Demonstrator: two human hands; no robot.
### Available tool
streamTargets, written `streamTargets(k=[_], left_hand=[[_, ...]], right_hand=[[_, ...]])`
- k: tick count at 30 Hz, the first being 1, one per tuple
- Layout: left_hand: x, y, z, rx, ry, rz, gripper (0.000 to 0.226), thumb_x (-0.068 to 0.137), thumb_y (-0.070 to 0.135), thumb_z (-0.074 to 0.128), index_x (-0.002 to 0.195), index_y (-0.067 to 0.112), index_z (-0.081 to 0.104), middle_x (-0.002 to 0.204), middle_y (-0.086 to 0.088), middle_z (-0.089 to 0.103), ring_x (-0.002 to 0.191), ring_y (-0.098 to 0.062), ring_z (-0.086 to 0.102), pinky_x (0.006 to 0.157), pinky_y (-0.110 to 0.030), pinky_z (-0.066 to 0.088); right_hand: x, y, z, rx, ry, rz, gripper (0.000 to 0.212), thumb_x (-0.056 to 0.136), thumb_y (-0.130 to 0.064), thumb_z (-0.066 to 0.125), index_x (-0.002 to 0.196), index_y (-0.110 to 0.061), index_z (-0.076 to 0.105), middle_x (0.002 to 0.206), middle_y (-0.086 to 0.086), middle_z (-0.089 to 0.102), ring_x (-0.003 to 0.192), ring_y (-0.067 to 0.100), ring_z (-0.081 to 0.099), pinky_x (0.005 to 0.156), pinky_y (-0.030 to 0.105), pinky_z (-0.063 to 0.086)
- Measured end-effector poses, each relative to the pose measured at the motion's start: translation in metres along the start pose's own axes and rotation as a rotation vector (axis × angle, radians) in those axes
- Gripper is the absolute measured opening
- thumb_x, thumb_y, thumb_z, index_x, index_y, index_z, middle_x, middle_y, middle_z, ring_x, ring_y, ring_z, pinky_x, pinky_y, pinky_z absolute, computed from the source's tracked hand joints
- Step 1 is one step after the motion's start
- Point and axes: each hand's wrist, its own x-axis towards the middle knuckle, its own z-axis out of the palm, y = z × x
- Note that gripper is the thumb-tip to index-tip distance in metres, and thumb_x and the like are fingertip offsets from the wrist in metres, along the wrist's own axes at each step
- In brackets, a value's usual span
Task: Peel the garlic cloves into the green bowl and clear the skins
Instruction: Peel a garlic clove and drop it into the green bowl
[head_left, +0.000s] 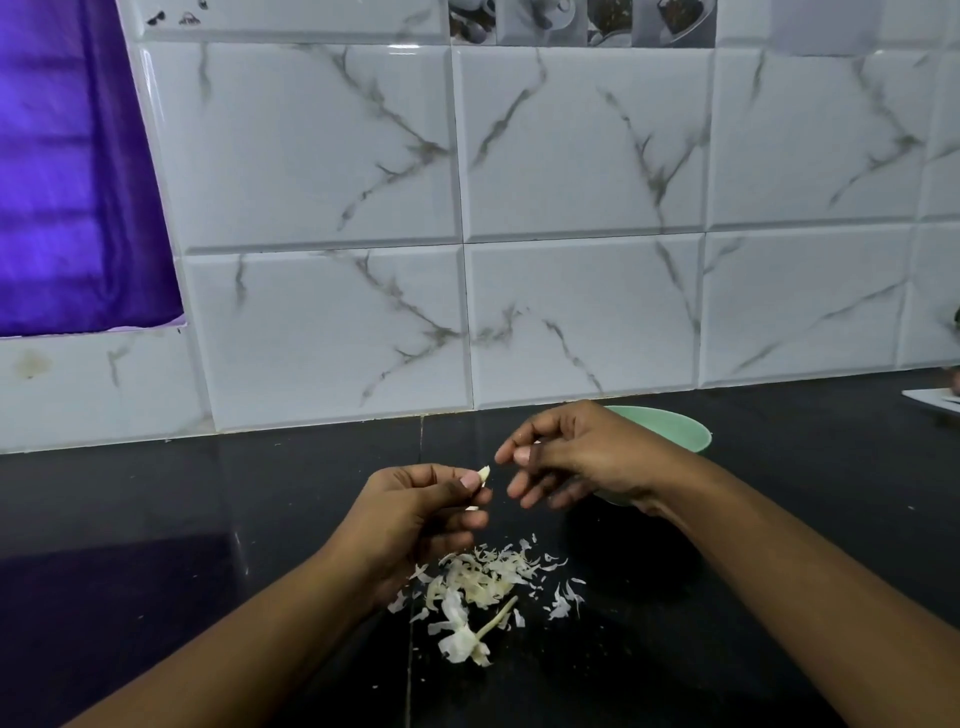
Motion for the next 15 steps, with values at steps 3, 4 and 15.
streamTargets(k=[3, 4, 15], left_hand=[[-0.002, 0.001, 0.001, 0.071, 0.026, 0.074, 0.005, 0.083, 0.007, 0.065, 0.080, 0.003, 0.067, 0.071, -0.008, 0.072, 0.054, -0.010, 0.065, 0.046, -0.018, 0.050], [-0.002, 0.001, 0.001, 0.103, 0.038, 0.104, 0.006, 0.083, 0.006, 0.065, 0.078, 0.003, 0.067, 0.070, -0.008, 0.071, 0.053, -0.010, 0.065, 0.046, -0.018, 0.049], [-0.005, 0.003, -0.001, 0.432, 0.130, 0.416, 0.010, 0.086, 0.012, 0.067, 0.079, 0.004, 0.069, 0.069, -0.011, 0.072, 0.061, -0.019, 0.070, 0.055, -0.022, 0.053]], right_hand=[[0.001, 0.000, 0.000, -0.024, 0.044, 0.009, 0.025, 0.095, -0.031, 0.053, 0.092, -0.012, 0.069, 0.073, 0.006, 0.073, 0.067, 0.011, 0.066, 0.070, 0.030, 0.044], [0.001, 0.001, 0.003, -0.029, 0.081, -0.023, 0.021, 0.092, -0.029, 0.059, 0.087, -0.012, 0.070, 0.070, 0.005, 0.072, 0.066, 0.010, 0.065, 0.070, 0.029, 0.044], [0.008, 0.009, 0.027, 0.248, 0.088, -0.032, 0.003, 0.085, -0.006, 0.065, 0.083, -0.005, 0.064, 0.067, 0.003, 0.067, 0.058, 0.009, 0.066, 0.057, 0.022, 0.055]])
